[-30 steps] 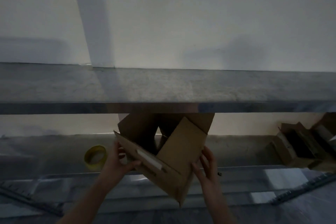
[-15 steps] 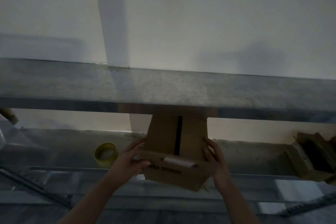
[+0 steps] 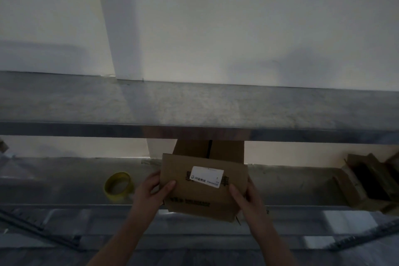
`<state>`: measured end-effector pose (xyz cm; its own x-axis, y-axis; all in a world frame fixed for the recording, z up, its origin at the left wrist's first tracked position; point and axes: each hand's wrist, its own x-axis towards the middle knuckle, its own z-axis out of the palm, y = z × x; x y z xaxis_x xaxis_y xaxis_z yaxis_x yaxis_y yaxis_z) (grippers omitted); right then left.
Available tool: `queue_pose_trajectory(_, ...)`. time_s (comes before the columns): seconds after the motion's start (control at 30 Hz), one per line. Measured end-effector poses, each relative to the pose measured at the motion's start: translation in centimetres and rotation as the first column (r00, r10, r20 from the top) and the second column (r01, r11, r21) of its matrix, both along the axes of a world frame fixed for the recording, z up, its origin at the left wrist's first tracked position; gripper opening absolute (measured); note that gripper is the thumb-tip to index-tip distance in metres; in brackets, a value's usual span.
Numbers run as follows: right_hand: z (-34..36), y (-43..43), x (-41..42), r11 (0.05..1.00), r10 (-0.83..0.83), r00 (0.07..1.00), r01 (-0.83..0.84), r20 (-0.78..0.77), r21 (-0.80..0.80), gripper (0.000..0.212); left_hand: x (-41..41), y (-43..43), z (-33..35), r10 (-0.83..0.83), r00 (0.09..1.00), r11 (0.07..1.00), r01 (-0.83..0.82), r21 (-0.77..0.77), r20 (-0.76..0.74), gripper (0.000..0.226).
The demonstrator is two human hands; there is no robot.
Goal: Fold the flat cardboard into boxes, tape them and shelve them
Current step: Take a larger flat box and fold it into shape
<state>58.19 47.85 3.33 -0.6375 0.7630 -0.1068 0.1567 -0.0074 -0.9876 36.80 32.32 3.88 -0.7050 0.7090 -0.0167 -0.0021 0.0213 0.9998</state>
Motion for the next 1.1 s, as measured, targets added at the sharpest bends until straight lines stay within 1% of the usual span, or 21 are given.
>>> queue_pose_trajectory(0.07, -0.3, -0.1, -0.6, 0.999, -0.051, 0.999, 0.051, -0.010, 0.000, 0.080, 0.2, 0.2, -0.1, 0.063, 0.998, 0.998, -0.063, -0.005, 0.006, 0.027)
queue_pose_trajectory(0.17, -0.2, -0.4, -1.1, 0.991, -0.129, 0.989, 0.126, -0.066, -0.049, 0.076, -0.1, 0.7, -0.2, 0.100, 0.995, 0.995, -0.101, -0.028, -0.026, 0.050)
queue_pose_trajectory(0.27, -0.2, -0.3, -1.4, 0.987, -0.147, 0.986, 0.141, -0.079, -0.077, 0.077, -0.7, 1.3, -0.1, 0.015, 0.999, 0.993, -0.021, -0.115, -0.050, 0.063)
queue_pose_trajectory(0.37, -0.3, -0.1, -0.8, 0.990, -0.133, 0.988, 0.129, -0.081, -0.061, 0.078, -1.2, 1.3, 0.1, -0.088, 0.993, 0.986, 0.097, -0.134, 0.075, 0.072)
queue_pose_trajectory(0.4, -0.4, 0.0, -0.4, 0.992, -0.123, 0.990, 0.120, -0.067, -0.049, 0.075, -1.3, 1.2, 0.2, -0.124, 0.989, 0.981, 0.134, -0.144, 0.077, 0.072)
queue_pose_trajectory(0.47, -0.4, 0.4, 0.7, 0.992, -0.098, 0.994, 0.094, -0.055, -0.083, 0.068, -1.2, 0.8, 0.2, -0.172, 0.985, 0.966, 0.171, -0.195, 0.008, 0.072)
queue_pose_trajectory(0.53, -0.4, 0.8, 1.6, 0.988, -0.066, 0.996, 0.057, -0.055, -0.144, 0.065, -1.2, 0.5, 0.1, -0.180, 0.984, 0.958, 0.174, -0.230, -0.008, 0.078)
queue_pose_trajectory(0.6, -0.6, 1.2, 2.1, 0.988, -0.046, 0.999, 0.041, -0.029, -0.152, 0.063, -1.3, 0.2, -0.1, -0.185, 0.982, 0.951, 0.190, -0.246, 0.045, 0.089)
queue_pose_trajectory(0.7, -0.7, 1.5, 1.8, 0.987, -0.012, 1.000, 0.016, 0.025, -0.162, 0.062, -2.0, 0.5, 0.0, -0.218, 0.964, 0.948, 0.247, -0.199, 0.154, 0.101)
queue_pose_trajectory(0.77, -0.6, 1.8, 1.2, 0.989, -0.001, 0.999, 0.007, 0.040, -0.149, 0.060, -2.5, 0.9, 0.2, -0.263, 0.948, 0.939, 0.295, -0.179, 0.179, 0.102)
queue_pose_trajectory(0.87, -0.8, 2.8, 0.1, 0.993, -0.011, 0.999, 0.017, 0.051, -0.115, 0.059, -2.9, 1.8, 0.4, -0.336, 0.932, 0.917, 0.357, -0.177, 0.136, 0.097)
queue_pose_trajectory(1.0, -1.8, 4.1, -0.8, 0.989, -0.024, 0.998, 0.033, 0.065, -0.141, 0.060, -2.9, 2.9, 0.2, -0.296, 0.953, 0.935, 0.304, -0.183, 0.071, 0.094)
queue_pose_trajectory(1.1, -2.3, 4.4, -1.0, 0.982, -0.030, 0.997, 0.043, 0.074, -0.181, 0.064, -2.6, 3.1, -0.1, -0.300, 0.953, 0.935, 0.303, -0.184, 0.048, 0.094)
